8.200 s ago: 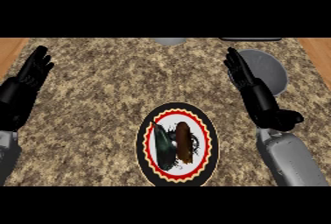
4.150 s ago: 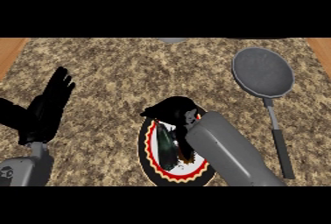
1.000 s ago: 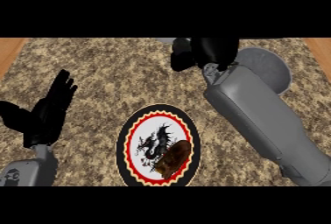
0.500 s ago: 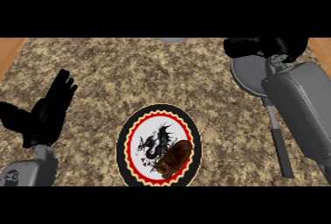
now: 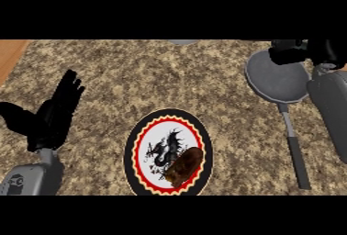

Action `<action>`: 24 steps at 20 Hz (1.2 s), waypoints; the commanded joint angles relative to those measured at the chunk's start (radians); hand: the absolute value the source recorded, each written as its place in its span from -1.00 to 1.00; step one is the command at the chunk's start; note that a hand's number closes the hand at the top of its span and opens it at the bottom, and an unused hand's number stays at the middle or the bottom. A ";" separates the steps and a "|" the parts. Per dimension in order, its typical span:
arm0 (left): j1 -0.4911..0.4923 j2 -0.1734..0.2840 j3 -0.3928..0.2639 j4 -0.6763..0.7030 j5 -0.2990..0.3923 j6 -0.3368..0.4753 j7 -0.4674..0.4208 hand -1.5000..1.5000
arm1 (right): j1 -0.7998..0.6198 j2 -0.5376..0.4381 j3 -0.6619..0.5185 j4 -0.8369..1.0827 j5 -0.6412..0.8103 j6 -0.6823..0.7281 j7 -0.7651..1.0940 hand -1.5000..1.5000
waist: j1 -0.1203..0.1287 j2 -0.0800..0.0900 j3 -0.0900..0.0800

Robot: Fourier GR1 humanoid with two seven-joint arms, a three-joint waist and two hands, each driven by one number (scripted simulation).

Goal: Pick the eggplant from the plate and place it in the pan

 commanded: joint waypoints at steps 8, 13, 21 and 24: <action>-0.031 -0.009 -0.004 0.053 -0.003 -0.020 -0.028 0.00 | -0.095 0.023 -0.106 0.516 -0.012 -0.188 -0.334 1.00 | 0.025 0.012 0.001; 0.009 -0.024 -0.028 0.024 -0.019 -0.017 -0.039 0.00 | -0.091 0.029 -0.198 0.609 -0.094 -0.133 -0.230 -1.00 | 0.027 0.012 0.001; -0.017 -0.013 -0.013 0.005 -0.008 -0.016 -0.006 0.00 | -0.068 -0.038 -0.319 0.662 -0.214 -0.105 -0.513 -1.00 | 0.023 0.011 0.003; 0.004 -0.006 -0.008 -0.013 -0.007 -0.018 -0.005 0.00 | -0.061 0.024 -0.391 0.625 -0.293 -0.172 -0.574 -1.00 | 0.022 0.007 0.003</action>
